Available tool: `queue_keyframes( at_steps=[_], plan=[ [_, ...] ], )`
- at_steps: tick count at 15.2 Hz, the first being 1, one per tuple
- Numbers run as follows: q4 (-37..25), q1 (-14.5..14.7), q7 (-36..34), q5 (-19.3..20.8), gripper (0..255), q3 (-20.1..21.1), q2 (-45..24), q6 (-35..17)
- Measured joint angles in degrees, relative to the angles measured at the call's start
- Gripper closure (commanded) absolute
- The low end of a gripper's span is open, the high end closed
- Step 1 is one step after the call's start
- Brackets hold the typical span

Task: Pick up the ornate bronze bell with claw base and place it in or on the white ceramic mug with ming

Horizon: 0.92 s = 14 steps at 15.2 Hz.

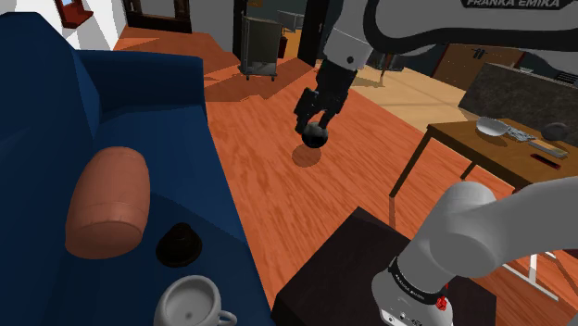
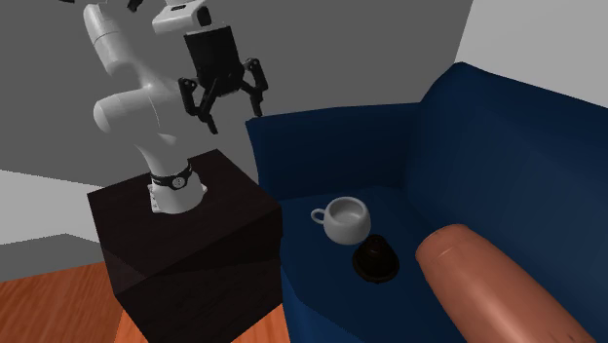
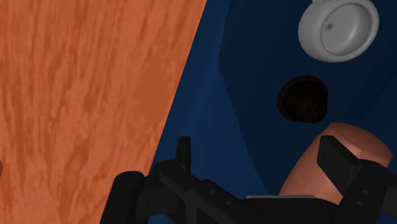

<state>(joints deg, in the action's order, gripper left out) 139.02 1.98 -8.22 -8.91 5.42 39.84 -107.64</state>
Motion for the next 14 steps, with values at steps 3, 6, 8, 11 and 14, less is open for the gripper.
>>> queue_keyframes(
  at_steps=[3, 6, 8, 11, 14],
  plan=[
    [1.1, 0.7, -1.8, -1.2, 0, 2.3, -4.2, -5.4],
    [2.0, 1.4, -3.7, -2.1, 0, 4.7, -8.8, -11.0],
    [2.0, 1.6, -4.6, -2.4, 0, 5.9, -12.0, -14.3],
    [1.3, 1.9, -6.6, -2.6, 0, 8.0, -17.3, -19.1],
    [0.6, 2.2, -8.7, -2.2, 0, 10.1, -23.1, -24.3]
  ],
)
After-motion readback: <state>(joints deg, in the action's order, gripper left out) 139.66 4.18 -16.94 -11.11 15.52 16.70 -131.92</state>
